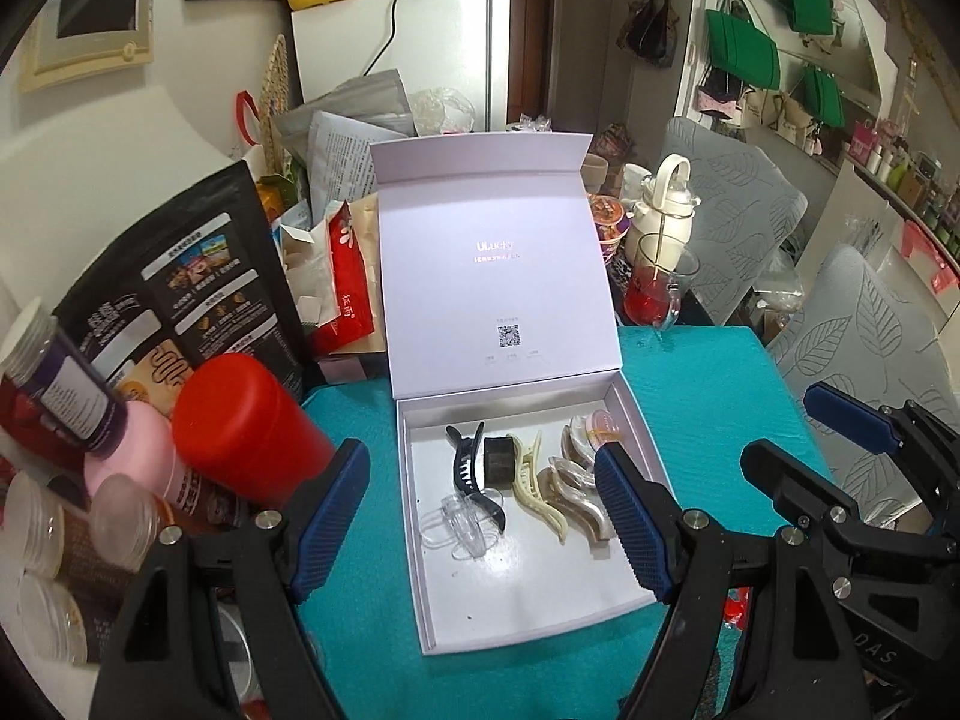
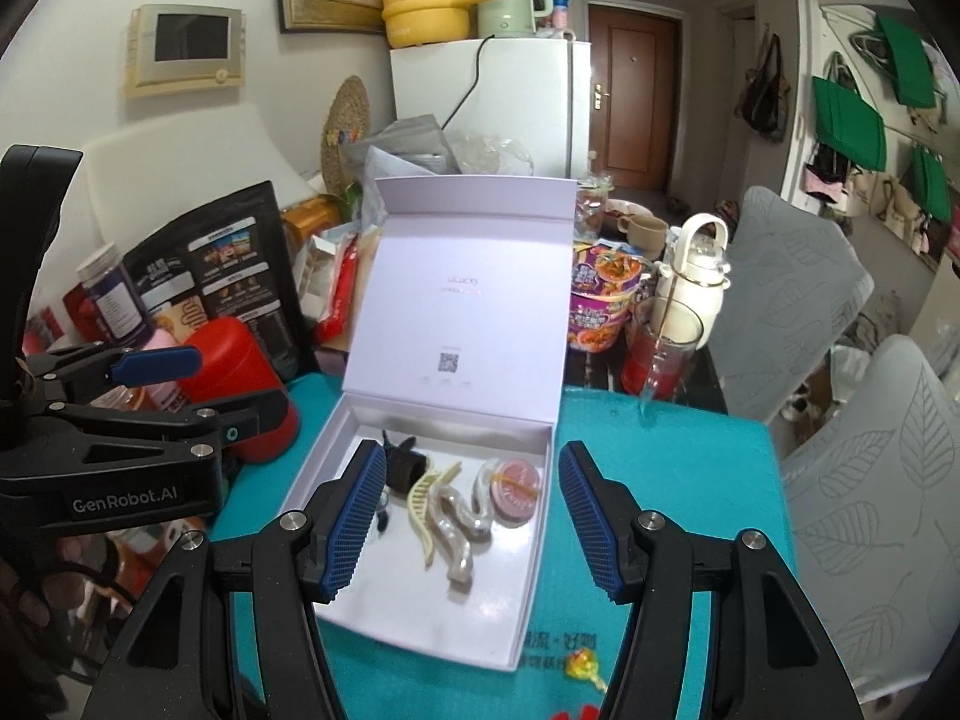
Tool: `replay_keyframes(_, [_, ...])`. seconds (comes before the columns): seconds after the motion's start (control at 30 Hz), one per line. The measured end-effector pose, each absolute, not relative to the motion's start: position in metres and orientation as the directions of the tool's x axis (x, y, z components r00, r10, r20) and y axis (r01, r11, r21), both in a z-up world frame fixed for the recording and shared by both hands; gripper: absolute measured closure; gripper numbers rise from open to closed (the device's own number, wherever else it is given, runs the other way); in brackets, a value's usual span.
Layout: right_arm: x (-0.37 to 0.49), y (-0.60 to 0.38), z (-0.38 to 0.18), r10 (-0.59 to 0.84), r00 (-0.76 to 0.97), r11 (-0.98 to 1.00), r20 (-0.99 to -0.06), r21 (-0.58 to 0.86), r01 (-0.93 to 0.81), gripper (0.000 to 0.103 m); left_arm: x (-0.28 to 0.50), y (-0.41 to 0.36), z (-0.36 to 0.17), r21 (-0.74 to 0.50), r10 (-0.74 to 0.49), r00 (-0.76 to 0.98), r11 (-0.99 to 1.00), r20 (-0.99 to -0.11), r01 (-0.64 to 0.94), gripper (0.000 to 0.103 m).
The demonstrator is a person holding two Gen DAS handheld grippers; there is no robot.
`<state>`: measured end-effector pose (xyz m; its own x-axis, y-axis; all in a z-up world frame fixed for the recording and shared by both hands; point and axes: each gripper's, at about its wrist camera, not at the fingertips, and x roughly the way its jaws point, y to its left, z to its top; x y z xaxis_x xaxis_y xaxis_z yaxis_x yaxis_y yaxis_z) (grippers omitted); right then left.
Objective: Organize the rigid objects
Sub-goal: 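Move both open tools back over the table toward the remaining items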
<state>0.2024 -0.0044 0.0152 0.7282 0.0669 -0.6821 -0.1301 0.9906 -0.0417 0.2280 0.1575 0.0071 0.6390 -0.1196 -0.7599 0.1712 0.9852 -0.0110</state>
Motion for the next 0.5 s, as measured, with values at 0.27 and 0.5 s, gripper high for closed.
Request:
replay_keyframes(0.27, [0.157, -0.022, 0.029, 0.119, 0.735, 0.985, -0.668, -0.015, -0.173, 0.042, 0.176, 0.136, 0.023, -0.007, -0.091, 0.669, 0.992, -0.738, 0.127, 0.026])
replay_keyframes(0.5, [0.122, -0.043, 0.039, 0.161, 0.731, 0.974, -0.663, -0.012, -0.225, 0.042, 0.138, 0.111, 0.029, -0.009, -0.071, 0.685, 0.996, -0.725, 0.093, 0.026])
